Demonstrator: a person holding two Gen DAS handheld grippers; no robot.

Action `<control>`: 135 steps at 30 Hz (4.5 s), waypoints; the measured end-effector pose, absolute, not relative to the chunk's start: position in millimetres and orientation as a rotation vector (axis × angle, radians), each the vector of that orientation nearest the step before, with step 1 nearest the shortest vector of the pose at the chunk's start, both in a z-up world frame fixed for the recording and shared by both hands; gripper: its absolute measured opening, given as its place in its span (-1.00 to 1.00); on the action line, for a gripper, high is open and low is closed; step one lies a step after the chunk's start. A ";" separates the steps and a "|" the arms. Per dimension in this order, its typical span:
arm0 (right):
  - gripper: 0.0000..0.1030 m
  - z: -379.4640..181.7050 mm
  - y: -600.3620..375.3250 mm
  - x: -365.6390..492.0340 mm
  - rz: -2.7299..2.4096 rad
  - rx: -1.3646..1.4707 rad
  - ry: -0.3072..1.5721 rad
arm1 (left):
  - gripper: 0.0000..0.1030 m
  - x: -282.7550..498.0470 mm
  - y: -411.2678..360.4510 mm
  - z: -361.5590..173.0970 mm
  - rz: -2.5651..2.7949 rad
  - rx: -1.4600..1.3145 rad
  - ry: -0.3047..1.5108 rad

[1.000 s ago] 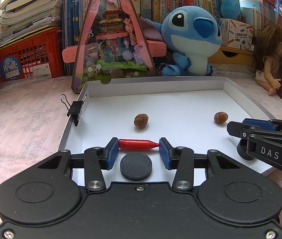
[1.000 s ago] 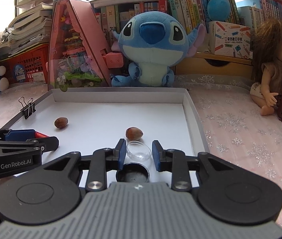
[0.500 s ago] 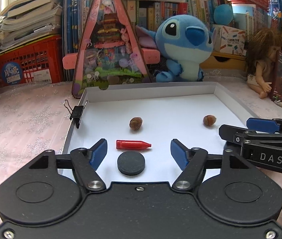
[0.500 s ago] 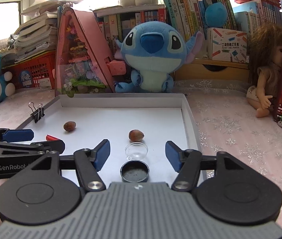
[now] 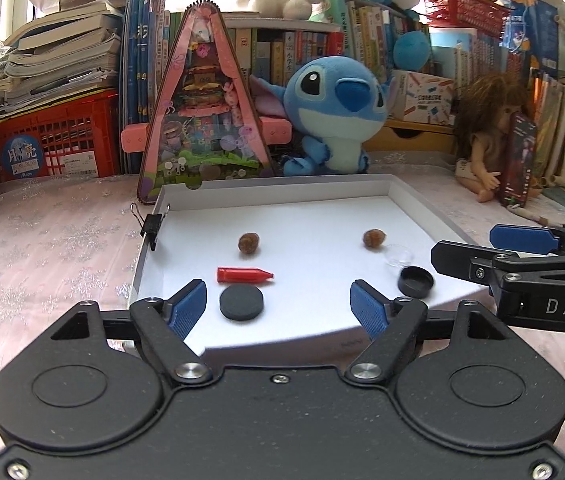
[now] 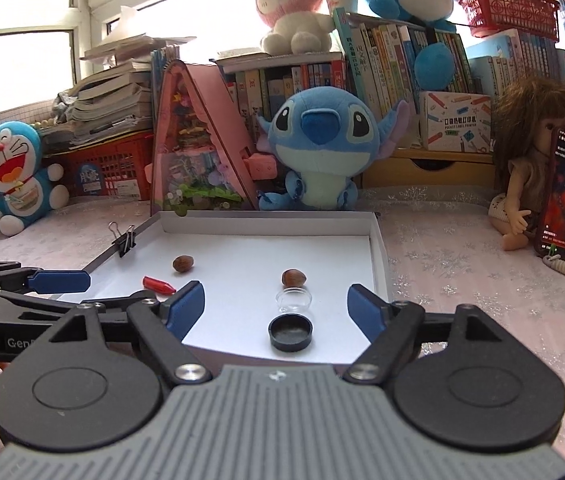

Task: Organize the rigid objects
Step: 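Move both open grippers back toward the objects left on the table, then grasp the blue hair clip with the left gripper while the right grasps the black round lid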

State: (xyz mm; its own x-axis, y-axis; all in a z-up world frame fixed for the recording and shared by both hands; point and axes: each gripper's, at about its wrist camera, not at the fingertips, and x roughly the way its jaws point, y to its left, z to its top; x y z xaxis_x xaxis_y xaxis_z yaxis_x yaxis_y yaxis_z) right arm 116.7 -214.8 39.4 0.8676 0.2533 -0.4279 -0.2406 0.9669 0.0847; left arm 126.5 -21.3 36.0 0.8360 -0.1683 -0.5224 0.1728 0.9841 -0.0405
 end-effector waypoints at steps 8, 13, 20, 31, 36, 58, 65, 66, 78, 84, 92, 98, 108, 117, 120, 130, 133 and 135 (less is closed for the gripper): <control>0.72 35.0 -215.2 89.8 0.288 0.048 0.446 | 0.52 93.6 -18.9 33.0 -0.222 -0.004 0.551; 0.73 30.7 -214.3 77.1 0.303 0.045 0.449 | 0.54 78.0 -14.6 29.6 -0.228 -0.008 0.560; 0.74 26.2 -215.3 62.5 0.314 0.047 0.456 | 0.55 62.4 -8.0 22.9 -0.216 -0.004 0.567; 0.76 12.9 -212.9 45.2 0.311 0.006 0.464 | 0.55 44.1 -4.5 11.3 -0.210 0.023 0.571; 0.78 6.7 -208.9 38.7 0.313 -0.028 0.463 | 0.55 37.1 -3.8 3.7 -0.210 0.036 0.572; 0.85 -1.0 -211.5 38.7 0.326 0.057 0.481 | 0.58 39.0 -3.2 -9.5 -0.191 0.029 0.597; 0.85 3.5 -215.7 45.6 0.273 -0.009 0.489 | 0.48 45.7 6.5 -5.3 -0.166 -0.008 0.616; 0.85 3.6 -215.9 46.3 0.274 -0.018 0.496 | 0.45 46.8 7.6 -4.1 -0.163 -0.009 0.618; 0.84 -0.8 -201.2 55.1 0.279 -0.133 0.573 | 0.13 52.6 21.3 -0.4 -0.130 -0.022 0.635; 0.78 -2.2 -196.7 59.0 0.287 -0.127 0.592 | 0.09 57.1 26.7 0.0 -0.067 0.001 0.636; 0.50 -3.8 -194.2 61.3 0.313 -0.106 0.610 | -0.10 64.5 28.5 0.1 -0.017 0.040 0.622; 0.28 -3.1 -196.7 63.2 0.314 -0.082 0.610 | -0.13 69.7 37.7 2.6 0.010 0.019 0.625; 0.00 -3.9 -195.4 62.0 0.315 -0.064 0.612 | -0.07 72.9 24.1 2.7 -0.061 -0.048 0.636; -0.03 -4.6 -192.8 58.7 0.311 -0.077 0.603 | -0.05 82.8 10.5 -3.2 -0.045 -0.050 0.632; -0.07 -4.6 -192.8 58.5 0.311 -0.075 0.602 | -0.26 82.0 7.7 -3.9 -0.031 -0.040 0.632; -0.32 3.1 -201.2 59.6 0.305 -0.033 0.578 | -0.30 74.6 6.4 4.6 -0.039 -0.034 0.618; -0.32 6.1 -205.8 59.3 0.292 -0.022 0.568 | -0.30 71.2 4.6 10.2 -0.043 -0.025 0.607; -0.32 7.7 -209.3 59.0 0.281 -0.017 0.561 | -0.30 69.3 3.5 14.1 -0.045 -0.023 0.597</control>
State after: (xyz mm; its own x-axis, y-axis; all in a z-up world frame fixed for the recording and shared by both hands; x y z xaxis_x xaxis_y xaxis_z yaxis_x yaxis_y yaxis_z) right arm 59.0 -209.3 7.7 0.8093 0.2588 -0.5274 -0.2679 0.9615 0.0608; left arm 69.3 3.5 14.1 0.8258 -0.0489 -0.5618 0.0358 0.9988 -0.0344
